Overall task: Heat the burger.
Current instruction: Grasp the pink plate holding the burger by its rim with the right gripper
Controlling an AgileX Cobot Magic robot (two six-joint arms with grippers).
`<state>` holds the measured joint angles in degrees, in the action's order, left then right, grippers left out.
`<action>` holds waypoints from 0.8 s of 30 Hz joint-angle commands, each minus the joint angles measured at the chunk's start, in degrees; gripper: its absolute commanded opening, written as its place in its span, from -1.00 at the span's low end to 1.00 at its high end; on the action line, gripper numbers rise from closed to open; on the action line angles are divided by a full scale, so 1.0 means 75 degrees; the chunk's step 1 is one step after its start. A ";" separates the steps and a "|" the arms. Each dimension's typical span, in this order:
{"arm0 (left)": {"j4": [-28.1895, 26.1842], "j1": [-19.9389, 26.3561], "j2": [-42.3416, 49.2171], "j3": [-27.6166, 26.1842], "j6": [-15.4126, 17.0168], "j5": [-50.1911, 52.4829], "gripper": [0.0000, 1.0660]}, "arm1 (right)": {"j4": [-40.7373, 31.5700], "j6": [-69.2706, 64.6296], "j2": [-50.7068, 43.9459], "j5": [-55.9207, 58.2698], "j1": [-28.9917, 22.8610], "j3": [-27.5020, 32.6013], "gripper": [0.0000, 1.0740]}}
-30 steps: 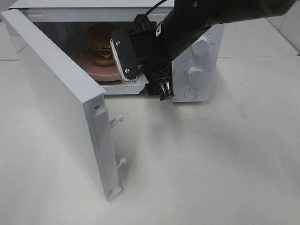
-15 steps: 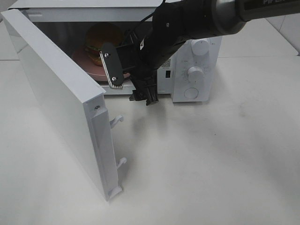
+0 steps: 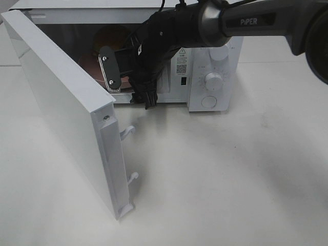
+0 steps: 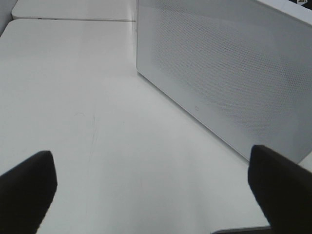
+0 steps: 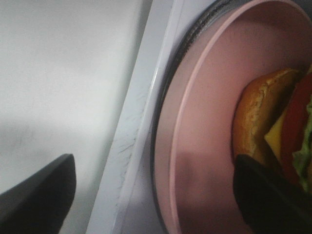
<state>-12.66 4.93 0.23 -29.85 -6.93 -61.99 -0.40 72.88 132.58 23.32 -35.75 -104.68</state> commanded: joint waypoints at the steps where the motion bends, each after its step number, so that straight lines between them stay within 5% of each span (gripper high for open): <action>1: -0.0069 0.0008 0.0046 0.0031 0.0038 0.0092 0.88 | 0.0053 -0.0053 0.0183 0.0160 -0.0015 -0.0336 0.57; 14: -0.0069 0.0008 0.0046 0.0031 0.0038 0.0092 0.88 | 0.0053 -0.0046 0.0825 0.0443 0.0015 -0.1031 0.37; 19: -0.0069 0.0008 0.0046 0.0031 0.0038 0.0092 0.88 | 0.0053 -0.0008 0.0856 0.0351 0.0015 -0.1031 -0.11; 20: -0.0069 0.0008 0.0046 0.0031 0.0038 0.0092 0.88 | 0.0053 -0.0008 0.0856 0.0260 0.0015 -0.1031 -0.44; 22: -0.0069 0.0008 0.0046 0.0031 0.0038 0.0092 0.88 | 0.0053 -0.0008 0.0856 0.0222 0.0015 -0.1031 -0.61; 24: -0.0069 0.0008 0.0046 0.0031 0.0038 0.0092 0.88 | 0.0053 -0.0038 0.0856 0.0138 0.0015 -0.1031 -1.00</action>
<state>-12.66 4.93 0.23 -29.85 -6.93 -61.99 -0.40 72.88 138.66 25.67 -35.87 -112.07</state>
